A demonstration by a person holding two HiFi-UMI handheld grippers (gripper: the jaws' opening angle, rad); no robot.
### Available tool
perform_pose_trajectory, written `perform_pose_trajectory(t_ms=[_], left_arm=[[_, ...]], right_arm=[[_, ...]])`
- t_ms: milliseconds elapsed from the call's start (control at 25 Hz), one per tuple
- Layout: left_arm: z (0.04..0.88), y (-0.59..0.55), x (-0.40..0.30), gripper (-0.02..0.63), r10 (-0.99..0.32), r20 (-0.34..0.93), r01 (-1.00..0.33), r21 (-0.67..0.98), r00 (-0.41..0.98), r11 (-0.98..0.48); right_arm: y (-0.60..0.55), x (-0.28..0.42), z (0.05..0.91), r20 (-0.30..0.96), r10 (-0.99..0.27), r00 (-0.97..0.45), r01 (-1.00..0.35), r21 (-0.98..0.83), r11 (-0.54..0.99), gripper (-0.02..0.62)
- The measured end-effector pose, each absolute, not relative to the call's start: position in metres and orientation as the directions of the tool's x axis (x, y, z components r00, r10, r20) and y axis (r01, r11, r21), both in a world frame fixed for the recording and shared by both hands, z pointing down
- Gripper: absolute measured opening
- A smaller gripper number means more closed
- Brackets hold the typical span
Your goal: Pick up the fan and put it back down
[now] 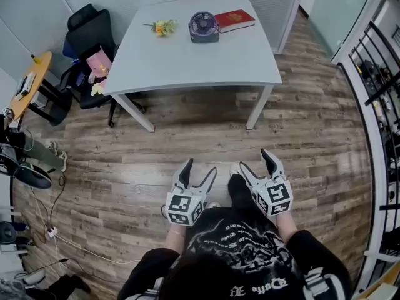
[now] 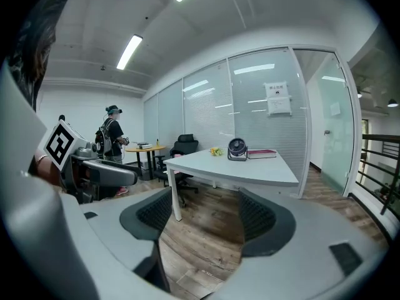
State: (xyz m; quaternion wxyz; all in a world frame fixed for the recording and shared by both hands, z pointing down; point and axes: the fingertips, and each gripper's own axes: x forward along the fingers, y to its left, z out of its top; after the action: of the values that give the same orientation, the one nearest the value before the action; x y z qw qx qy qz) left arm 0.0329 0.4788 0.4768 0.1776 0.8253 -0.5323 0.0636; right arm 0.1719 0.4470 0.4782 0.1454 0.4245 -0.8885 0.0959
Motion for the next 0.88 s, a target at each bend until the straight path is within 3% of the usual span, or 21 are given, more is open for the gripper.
perform_pose_trajectory(t_ms=[680,760,880], left_arm=[[0.468,0.333,0.045,0.334,-0.894,0.321,-0.942,0.226,0.312,-0.248],[0.466,0.317,0.049,0.334,-0.899,0.313,-0.937,0.261,0.308,-0.23],[0.46,0.29,0.059,0.336,-0.911,0.29,-0.932,0.297,0.293,-0.206]], right_arm=[[0.277,0.164,0.479,0.385,-0.586,-0.713,-0.643,-0.025,0.765,0.319],[0.262,0.167,0.478,0.389,-0.566,-0.727,-0.619,-0.013,0.785,0.277],[0.237,0.175,0.477,0.386,-0.556,-0.736,-0.602,0.005,0.799,0.265]])
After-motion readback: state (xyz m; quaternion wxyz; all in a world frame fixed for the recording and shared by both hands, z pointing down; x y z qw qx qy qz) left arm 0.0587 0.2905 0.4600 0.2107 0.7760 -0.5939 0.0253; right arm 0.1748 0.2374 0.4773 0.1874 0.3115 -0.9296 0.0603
